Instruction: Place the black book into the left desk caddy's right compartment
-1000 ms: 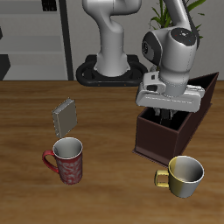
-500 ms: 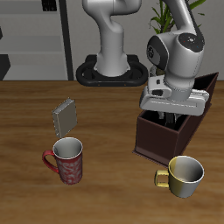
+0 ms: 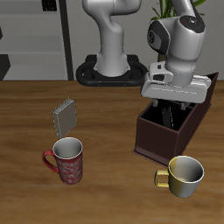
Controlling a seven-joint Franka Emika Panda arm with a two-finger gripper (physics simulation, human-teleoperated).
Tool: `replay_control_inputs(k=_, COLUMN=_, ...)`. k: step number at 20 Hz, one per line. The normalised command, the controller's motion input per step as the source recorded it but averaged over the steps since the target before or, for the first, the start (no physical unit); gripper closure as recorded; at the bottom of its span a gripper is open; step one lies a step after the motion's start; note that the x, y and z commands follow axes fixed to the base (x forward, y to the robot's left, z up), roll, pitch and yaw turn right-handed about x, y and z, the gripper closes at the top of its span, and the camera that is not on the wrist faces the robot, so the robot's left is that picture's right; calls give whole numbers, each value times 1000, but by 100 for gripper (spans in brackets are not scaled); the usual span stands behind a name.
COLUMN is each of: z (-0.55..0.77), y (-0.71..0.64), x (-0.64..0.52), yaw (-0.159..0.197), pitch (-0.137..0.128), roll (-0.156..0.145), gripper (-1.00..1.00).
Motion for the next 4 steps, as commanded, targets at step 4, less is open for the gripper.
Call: replay_control_inputs(k=4, z=179, y=-64, x=-142, yaw=5, pitch=-16, roll=9, gripper=-100)
